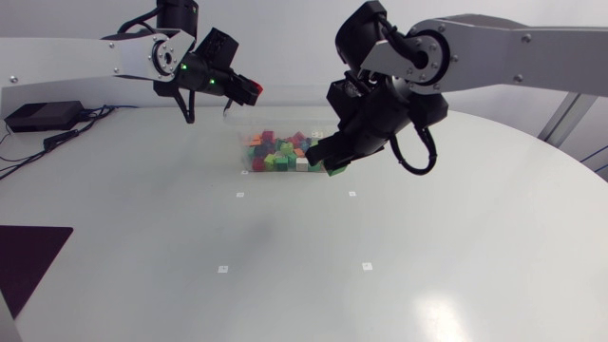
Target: Place the duplo bricks in the container
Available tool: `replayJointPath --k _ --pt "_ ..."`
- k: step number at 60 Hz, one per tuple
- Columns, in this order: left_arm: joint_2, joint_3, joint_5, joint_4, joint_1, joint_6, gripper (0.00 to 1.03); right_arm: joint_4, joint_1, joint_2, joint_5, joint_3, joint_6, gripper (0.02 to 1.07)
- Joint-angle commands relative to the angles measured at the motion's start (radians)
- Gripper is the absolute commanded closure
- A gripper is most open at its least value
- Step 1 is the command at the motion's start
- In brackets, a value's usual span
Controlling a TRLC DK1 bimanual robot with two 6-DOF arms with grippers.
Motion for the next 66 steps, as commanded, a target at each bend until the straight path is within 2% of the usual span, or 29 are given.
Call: replayJointPath --k 1,4,5,6,7,8,9,22,44,58,66 --pt "0.051 0.076 -0.018 0.005 -0.009 -0.033 0.66 -0.015 -0.019 -0.009 -0.008 0.052 -0.024 0.74" --pt "0.066 0.099 -0.030 0.001 -0.014 -0.043 0.43 -0.023 -0.027 -0.003 -0.021 0.070 -0.024 0.74" --pt "0.069 0.101 -0.032 0.001 -0.015 -0.044 0.38 -0.025 -0.027 -0.002 -0.021 0.075 -0.024 0.74" --pt "0.076 0.110 -0.042 0.002 -0.015 -0.046 0.24 -0.026 -0.029 0.000 -0.021 0.080 -0.024 0.74" --pt "0.077 0.110 -0.044 0.002 -0.015 -0.046 0.23 -0.026 -0.029 0.001 -0.021 0.081 -0.024 0.74" --pt "0.082 0.119 -0.058 0.002 -0.020 -0.049 0.06 -0.031 -0.030 0.004 -0.022 0.092 -0.024 0.74" --pt "0.083 0.121 -0.059 0.002 -0.021 -0.050 0.03 -0.034 -0.029 0.006 -0.022 0.098 -0.025 0.74" --pt "0.051 0.098 -0.087 0.004 -0.024 -0.056 0.03 -0.043 -0.041 0.067 -0.030 0.212 -0.024 0.74" --pt "-0.236 -0.175 -0.145 0.039 -0.014 -0.049 0.04 -0.035 -0.093 0.256 -0.031 0.454 -0.015 0.74" --pt "-0.357 -0.293 -0.156 0.048 0.065 -0.082 0.04 -0.034 -0.113 0.370 -0.034 0.584 -0.011 0.74" --pt "-0.440 -0.411 -0.150 0.102 0.109 -0.084 0.04 -0.035 -0.115 0.416 -0.031 0.649 -0.010 0.74"
